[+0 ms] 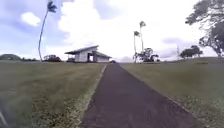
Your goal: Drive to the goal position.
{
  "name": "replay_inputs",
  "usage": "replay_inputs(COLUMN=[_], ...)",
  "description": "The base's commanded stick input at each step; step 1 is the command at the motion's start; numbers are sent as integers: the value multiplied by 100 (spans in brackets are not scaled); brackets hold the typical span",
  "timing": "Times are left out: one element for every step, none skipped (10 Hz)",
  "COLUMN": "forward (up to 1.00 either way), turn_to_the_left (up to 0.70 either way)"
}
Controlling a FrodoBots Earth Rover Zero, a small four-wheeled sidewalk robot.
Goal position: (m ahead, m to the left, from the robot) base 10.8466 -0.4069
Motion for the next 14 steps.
replay_inputs(forward=[70,70,70,70,70,70,70,70,70,70,70,70,70,70], turn_to_the_left=[3,5,35,35,35,31,3,0,0,0,0,0,-3,-7])
